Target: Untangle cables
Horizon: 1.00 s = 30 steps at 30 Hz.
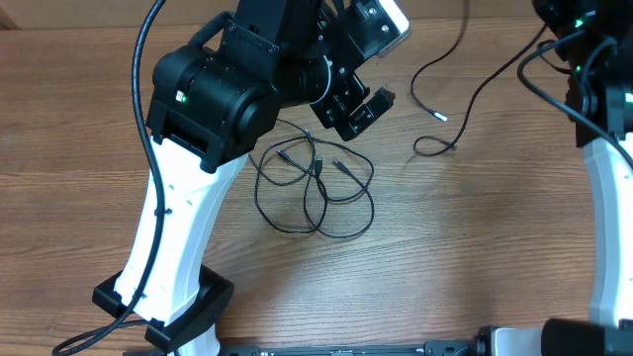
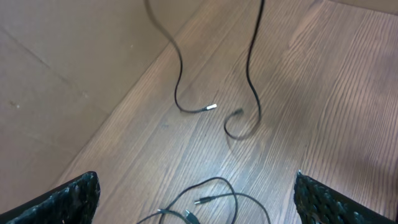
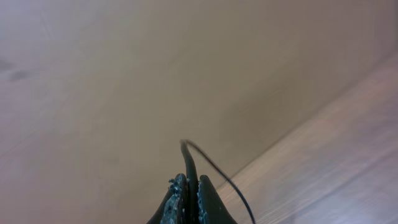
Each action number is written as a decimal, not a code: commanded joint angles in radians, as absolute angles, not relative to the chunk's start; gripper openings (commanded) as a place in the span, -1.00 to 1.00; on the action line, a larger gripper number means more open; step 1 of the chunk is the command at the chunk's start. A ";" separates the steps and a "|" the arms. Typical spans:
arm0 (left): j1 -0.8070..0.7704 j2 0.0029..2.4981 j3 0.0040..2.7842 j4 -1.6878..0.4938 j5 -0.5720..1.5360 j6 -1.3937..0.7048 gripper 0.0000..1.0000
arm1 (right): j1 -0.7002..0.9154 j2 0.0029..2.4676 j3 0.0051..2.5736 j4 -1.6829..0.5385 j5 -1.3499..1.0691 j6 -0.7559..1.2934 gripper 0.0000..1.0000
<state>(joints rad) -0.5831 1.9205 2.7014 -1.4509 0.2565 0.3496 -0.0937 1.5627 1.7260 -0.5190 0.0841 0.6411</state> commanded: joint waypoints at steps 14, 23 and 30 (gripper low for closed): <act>-0.594 1.915 2.706 -1.501 0.263 0.336 0.99 | -0.426 1.909 1.740 -0.275 0.199 0.666 -0.92; -0.595 1.915 2.706 -1.554 0.263 0.333 0.99 | -0.585 2.152 1.740 -0.066 0.196 0.666 -0.92; -0.595 1.915 2.706 -1.569 0.262 0.332 0.99 | -0.664 2.267 1.740 0.042 0.171 0.666 -0.92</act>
